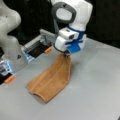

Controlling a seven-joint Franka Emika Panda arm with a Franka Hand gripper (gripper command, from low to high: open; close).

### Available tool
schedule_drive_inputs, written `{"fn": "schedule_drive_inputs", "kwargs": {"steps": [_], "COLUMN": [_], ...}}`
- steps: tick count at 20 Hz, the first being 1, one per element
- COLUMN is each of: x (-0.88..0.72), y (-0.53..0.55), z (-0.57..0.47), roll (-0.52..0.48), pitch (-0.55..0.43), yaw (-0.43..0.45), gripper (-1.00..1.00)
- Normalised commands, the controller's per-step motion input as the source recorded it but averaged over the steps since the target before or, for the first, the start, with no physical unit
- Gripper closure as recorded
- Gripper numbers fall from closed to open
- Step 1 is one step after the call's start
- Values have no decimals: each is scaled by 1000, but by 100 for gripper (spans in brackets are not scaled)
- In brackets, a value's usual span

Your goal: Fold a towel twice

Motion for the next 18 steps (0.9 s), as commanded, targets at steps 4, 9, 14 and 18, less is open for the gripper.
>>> {"fn": "schedule_drive_inputs", "kwargs": {"steps": [4, 9, 14, 18], "x": [-270, -263, -222, -208], "y": [-439, -351, -411, -497], "z": [58, -50, -124, -182], "roll": [156, 123, 95, 100], "pitch": [-1, -73, -175, -230], "yaw": [277, 313, 269, 315], "gripper": [100, 100, 100, 100]}}
